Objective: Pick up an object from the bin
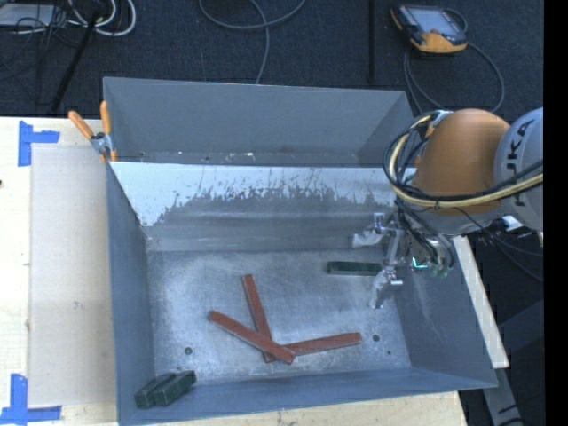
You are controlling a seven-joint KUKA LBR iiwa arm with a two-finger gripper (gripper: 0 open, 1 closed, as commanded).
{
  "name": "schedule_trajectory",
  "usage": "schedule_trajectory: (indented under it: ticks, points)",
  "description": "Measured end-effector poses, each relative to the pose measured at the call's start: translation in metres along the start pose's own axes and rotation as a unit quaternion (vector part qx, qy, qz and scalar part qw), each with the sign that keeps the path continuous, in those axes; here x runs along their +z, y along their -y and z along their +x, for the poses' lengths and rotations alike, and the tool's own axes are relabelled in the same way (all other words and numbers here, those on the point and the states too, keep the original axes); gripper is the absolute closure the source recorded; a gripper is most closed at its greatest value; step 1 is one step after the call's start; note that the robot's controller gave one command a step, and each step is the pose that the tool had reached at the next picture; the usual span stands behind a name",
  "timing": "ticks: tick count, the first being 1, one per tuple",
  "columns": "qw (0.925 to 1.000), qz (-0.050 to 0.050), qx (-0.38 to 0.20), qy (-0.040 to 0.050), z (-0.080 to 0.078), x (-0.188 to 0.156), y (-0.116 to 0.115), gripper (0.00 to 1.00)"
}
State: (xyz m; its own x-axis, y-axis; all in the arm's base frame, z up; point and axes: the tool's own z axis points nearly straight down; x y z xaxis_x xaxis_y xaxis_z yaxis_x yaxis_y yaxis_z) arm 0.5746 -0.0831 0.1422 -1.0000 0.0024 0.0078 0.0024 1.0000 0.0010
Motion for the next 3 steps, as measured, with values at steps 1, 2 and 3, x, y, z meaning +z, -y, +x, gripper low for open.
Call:
schedule_trajectory:
  ticks: [1, 2, 3]
  points:
    - [1.0000, 0.000, -0.001, 0.0034, -0.002, -0.004, 0.000, 0.00]
    - [0.9969, 0.001, -0.077, 0.0107, -0.045, 0.066, 0.012, 1.00]
    - [0.9969, 0.001, -0.077, 0.0107, -0.045, 0.066, 0.012, 1.00]
